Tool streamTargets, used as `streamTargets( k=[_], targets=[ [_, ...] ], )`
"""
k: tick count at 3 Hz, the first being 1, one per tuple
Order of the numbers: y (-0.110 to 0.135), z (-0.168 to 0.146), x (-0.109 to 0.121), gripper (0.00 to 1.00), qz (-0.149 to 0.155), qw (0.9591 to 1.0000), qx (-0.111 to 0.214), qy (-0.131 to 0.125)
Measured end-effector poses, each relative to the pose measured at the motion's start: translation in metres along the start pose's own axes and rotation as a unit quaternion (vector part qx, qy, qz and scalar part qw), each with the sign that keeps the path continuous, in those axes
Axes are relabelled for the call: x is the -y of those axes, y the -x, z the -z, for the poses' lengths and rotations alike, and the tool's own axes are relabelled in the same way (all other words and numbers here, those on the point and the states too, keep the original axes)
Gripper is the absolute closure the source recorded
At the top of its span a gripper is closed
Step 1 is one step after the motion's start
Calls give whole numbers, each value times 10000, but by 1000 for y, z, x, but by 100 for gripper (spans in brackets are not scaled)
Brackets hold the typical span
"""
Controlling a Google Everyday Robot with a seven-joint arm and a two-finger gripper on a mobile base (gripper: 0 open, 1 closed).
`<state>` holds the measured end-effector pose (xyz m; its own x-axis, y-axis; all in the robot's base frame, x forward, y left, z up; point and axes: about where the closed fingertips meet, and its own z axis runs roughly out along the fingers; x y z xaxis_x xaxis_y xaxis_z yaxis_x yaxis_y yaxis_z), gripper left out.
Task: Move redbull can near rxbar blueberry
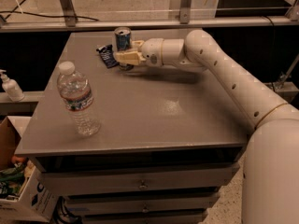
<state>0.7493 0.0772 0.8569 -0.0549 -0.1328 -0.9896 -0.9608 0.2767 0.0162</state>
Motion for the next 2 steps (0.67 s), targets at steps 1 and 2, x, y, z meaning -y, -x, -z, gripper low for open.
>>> streamTargets(
  k=[1, 2],
  targets=[
    [0, 0, 0, 6, 0, 10000, 0, 0],
    [-9, 2, -2, 0, -57, 10000, -53, -13]
  ],
)
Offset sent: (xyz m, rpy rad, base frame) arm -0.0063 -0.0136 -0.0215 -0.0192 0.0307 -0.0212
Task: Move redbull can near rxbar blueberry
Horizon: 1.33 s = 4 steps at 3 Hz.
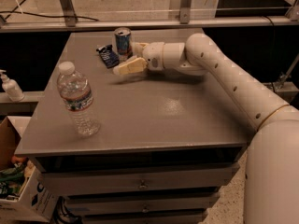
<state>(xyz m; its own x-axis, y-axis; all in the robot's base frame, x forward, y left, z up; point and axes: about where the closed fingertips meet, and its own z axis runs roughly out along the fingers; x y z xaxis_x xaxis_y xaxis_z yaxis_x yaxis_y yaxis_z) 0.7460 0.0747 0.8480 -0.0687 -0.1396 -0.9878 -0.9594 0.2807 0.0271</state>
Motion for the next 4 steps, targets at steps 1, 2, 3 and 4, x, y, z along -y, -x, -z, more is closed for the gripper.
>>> streamTargets(
  k=[1, 2, 3, 4],
  targets=[
    [-3, 13, 0, 0, 32, 10000, 19, -29],
    [-3, 41, 6, 0, 180, 9997, 71, -131],
    [10, 79, 19, 0, 420, 9983, 164, -371],
    [23, 119, 26, 0, 590, 9959, 183, -658]
  ],
)
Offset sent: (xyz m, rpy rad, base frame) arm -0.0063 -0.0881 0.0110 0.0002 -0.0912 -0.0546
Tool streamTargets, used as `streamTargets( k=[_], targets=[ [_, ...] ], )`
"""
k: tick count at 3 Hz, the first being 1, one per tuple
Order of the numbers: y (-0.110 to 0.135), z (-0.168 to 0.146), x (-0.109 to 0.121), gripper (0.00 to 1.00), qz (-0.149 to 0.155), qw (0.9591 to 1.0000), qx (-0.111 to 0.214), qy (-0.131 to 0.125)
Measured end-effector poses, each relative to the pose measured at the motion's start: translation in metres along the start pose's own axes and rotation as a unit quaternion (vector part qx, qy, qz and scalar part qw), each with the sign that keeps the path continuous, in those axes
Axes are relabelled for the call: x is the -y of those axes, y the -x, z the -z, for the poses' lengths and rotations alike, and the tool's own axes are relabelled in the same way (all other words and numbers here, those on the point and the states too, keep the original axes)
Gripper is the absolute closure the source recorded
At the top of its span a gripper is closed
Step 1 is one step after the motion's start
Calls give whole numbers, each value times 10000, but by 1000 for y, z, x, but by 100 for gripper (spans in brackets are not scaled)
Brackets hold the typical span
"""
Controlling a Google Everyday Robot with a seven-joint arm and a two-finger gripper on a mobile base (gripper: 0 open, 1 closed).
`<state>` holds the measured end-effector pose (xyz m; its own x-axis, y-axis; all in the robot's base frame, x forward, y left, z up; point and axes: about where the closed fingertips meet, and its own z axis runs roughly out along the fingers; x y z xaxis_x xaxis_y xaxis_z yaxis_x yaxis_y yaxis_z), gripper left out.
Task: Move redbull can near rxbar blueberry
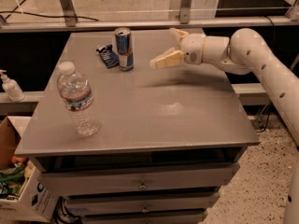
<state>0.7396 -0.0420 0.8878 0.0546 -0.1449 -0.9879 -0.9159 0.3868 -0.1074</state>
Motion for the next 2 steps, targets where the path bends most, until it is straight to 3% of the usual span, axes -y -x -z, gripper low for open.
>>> streamTargets(
  k=[1, 2],
  targets=[
    [22, 50, 2, 0, 118, 9985, 122, -513],
    [15, 60, 4, 0, 72, 9981, 87, -608]
  ],
)
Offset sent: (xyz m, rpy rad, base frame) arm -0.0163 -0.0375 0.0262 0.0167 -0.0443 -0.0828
